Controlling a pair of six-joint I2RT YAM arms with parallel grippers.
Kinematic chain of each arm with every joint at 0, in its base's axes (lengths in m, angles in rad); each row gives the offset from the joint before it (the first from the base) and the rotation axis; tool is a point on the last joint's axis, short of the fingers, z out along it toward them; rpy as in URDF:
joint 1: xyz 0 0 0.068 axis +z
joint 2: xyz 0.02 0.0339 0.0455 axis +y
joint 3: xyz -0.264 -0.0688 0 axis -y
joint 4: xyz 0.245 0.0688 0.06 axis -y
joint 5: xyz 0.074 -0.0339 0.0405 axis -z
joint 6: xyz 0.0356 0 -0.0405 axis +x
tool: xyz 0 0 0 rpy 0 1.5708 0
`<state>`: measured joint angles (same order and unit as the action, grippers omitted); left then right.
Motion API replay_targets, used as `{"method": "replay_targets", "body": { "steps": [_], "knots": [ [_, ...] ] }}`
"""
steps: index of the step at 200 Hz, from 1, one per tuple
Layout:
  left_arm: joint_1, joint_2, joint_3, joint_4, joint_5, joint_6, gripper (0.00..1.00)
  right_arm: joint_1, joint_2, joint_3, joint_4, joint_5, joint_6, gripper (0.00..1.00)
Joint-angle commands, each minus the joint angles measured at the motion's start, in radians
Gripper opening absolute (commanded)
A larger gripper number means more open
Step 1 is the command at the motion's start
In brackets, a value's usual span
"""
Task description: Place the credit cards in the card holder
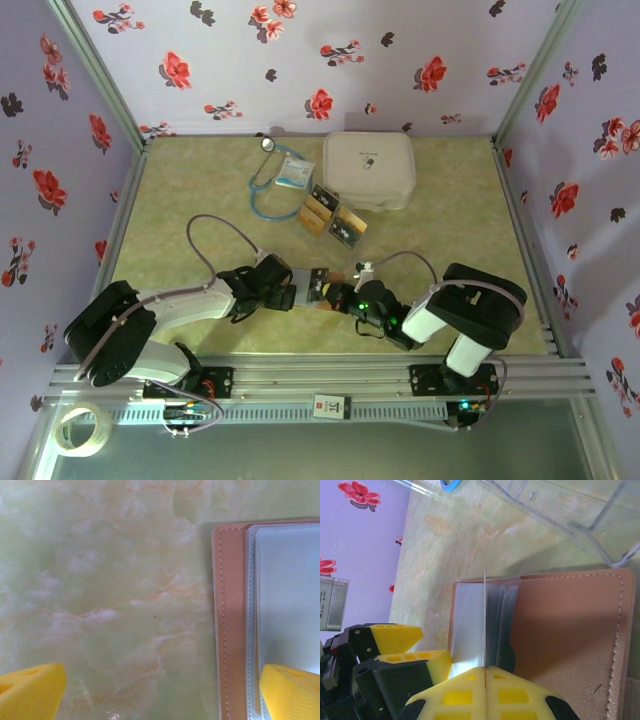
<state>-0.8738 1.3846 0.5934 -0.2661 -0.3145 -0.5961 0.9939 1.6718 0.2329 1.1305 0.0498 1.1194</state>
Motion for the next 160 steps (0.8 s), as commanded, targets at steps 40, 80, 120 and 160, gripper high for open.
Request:
{"method": "replay_targets", "body": {
  "steps": [40, 80, 120, 160],
  "knots": [
    [0.006, 0.011, -0.021, -0.05, -0.049, -0.008, 1.0, 0.019, 0.09, -0.018, 0.173, 0.041, 0.041, 0.0],
    [0.005, 0.006, -0.023, -0.05, -0.05, -0.008, 1.0, 0.024, 0.162, -0.023, 0.255, 0.045, 0.069, 0.0],
    [0.006, 0.004, -0.024, -0.048, -0.05, -0.009, 1.0, 0.039, 0.157, -0.038, 0.255, 0.077, 0.072, 0.0],
    [0.006, 0.005, -0.027, -0.047, -0.049, -0.007, 1.0, 0.051, 0.158, -0.064, 0.255, 0.124, 0.085, 0.0]
  ]
}}
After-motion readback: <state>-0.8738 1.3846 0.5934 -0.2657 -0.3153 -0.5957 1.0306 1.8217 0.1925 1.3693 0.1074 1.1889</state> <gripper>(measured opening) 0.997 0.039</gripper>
